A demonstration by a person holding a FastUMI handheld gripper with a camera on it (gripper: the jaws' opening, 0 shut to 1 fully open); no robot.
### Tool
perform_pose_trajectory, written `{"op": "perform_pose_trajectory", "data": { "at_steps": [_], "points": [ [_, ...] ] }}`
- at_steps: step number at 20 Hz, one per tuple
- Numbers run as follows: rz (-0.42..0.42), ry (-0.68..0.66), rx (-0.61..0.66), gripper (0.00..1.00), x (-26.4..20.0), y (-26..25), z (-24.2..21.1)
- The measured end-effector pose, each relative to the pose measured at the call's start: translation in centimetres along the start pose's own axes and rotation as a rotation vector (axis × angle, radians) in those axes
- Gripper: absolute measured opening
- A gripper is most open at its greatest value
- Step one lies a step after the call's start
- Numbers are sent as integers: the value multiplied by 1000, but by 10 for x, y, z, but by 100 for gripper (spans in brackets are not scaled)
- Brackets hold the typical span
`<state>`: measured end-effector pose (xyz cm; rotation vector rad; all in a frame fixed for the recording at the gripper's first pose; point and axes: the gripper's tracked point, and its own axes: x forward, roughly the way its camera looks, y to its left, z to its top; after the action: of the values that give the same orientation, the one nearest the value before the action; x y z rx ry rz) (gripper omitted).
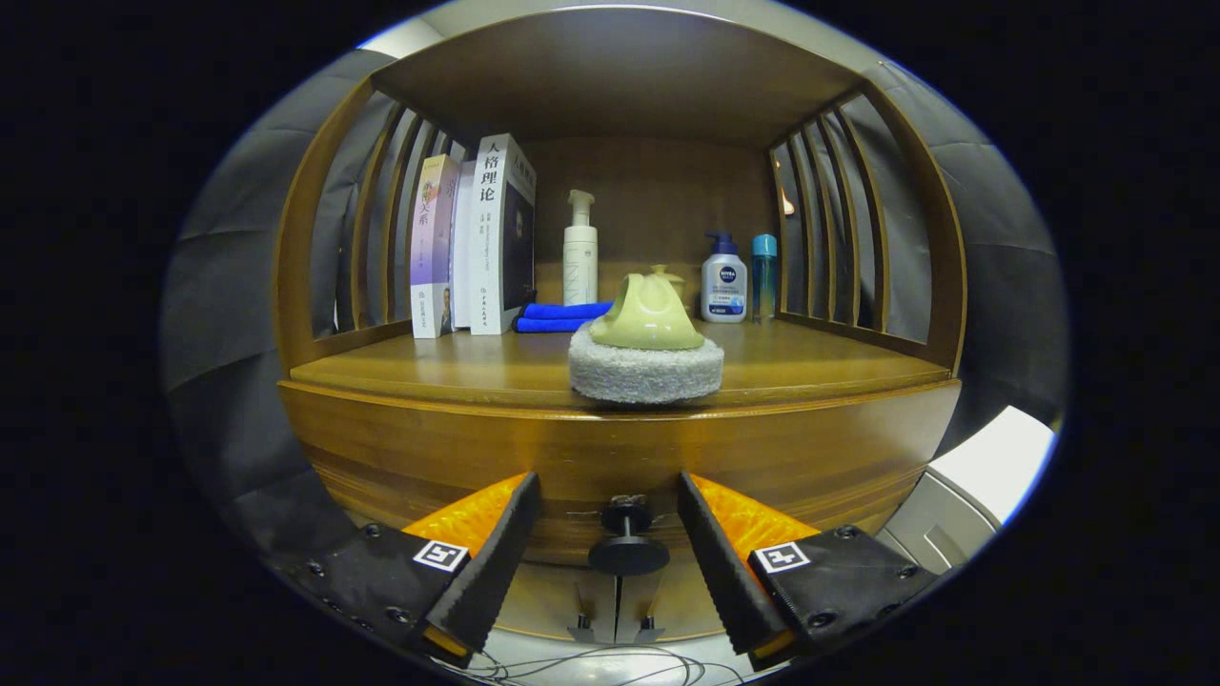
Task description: Pull open the drawer, take out the items inside it, and place them on the countertop above the cabinet.
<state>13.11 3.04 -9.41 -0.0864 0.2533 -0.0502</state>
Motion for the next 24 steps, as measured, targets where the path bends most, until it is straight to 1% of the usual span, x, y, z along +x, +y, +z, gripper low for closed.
{"op": "perform_pose_trajectory", "data": {
  "at_steps": [3,5,7,10,13,16,19,22,24],
  "points": [
    [-5,-11,-20,95,0,1,-1],
    [16,0,-40,96,-3,5,0],
    [29,-48,-51,98,-14,6,20],
    [65,-134,-82,98,-43,16,51],
    [98,-170,-93,98,-76,24,69],
    [124,-209,-74,98,-109,28,82],
    [127,-229,-37,98,-132,25,84],
    [104,-240,-4,98,-146,14,80],
    [87,-257,-9,98,-152,8,77]
  ]
}}
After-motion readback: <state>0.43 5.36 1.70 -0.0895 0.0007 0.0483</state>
